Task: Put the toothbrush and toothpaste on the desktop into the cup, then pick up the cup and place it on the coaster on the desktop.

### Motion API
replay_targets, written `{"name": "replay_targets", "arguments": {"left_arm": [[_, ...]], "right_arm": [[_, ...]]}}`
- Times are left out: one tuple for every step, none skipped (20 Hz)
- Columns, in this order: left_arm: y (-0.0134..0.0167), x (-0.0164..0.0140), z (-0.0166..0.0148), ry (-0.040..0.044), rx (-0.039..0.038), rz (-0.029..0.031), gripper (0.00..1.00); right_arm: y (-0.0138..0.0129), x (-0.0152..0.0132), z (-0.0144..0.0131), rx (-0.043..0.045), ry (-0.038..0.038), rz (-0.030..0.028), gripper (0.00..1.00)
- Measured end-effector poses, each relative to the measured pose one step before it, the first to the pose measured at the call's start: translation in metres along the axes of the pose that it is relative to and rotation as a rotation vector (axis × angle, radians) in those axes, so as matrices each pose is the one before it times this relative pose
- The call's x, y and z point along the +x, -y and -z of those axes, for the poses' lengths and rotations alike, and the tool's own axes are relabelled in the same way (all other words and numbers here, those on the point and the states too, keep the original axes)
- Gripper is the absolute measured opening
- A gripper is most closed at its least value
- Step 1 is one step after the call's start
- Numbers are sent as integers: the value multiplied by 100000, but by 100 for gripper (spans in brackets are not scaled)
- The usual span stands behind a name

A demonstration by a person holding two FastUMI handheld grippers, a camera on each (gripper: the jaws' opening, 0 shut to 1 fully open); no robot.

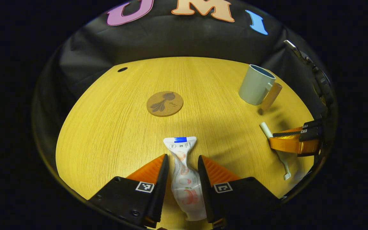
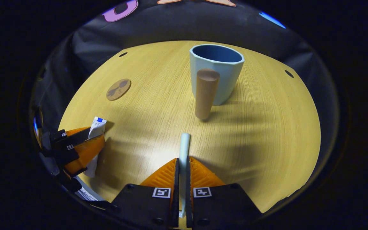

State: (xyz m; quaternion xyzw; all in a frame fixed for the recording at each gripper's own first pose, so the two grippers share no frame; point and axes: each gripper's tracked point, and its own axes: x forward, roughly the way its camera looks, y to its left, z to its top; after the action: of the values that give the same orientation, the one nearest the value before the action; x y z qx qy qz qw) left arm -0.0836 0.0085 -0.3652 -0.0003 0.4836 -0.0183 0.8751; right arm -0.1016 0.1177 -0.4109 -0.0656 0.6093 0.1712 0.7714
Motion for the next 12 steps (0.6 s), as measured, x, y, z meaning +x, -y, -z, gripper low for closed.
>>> {"name": "replay_targets", "arguments": {"left_arm": [[390, 161, -12, 21, -376, -12, 49], [228, 77, -55, 164, -241, 106, 46], [-160, -31, 108, 153, -92, 22, 45], [-31, -16, -71, 224, 127, -117, 45], [6, -26, -43, 38, 8, -130, 45], [14, 14, 51, 109, -59, -136, 44], [-6, 3, 48, -24, -142, -34, 45], [5, 35, -25, 62, -33, 40, 45], [-16, -34, 21, -35, 56, 32, 45], [10, 19, -54, 82, -30, -23, 45], [23, 15, 9, -106, -9, -37, 45], [-14, -45, -32, 117, -92, -53, 45]], "right_arm": [[-44, -117, -53, -206, -328, 25, 12], [-118, 22, 4, -48, -530, 168, 12], [-54, 10, -35, -797, 236, 290, 13], [-113, 6, 30, -1026, 107, 461, 14], [-26, -155, -149, -1409, 675, 711, 16], [-95, 49, -24, -1754, 542, 738, 18], [206, -127, -57, -1215, 406, 1110, 22], [224, -85, -61, -6, 351, 743, 24], [-56, 42, 70, 643, -152, 499, 30], [44, 13, 27, 859, 139, 221, 30], [-8, 39, 107, 27, -464, -590, 33], [26, 10, -145, 215, -85, -491, 32]]}}
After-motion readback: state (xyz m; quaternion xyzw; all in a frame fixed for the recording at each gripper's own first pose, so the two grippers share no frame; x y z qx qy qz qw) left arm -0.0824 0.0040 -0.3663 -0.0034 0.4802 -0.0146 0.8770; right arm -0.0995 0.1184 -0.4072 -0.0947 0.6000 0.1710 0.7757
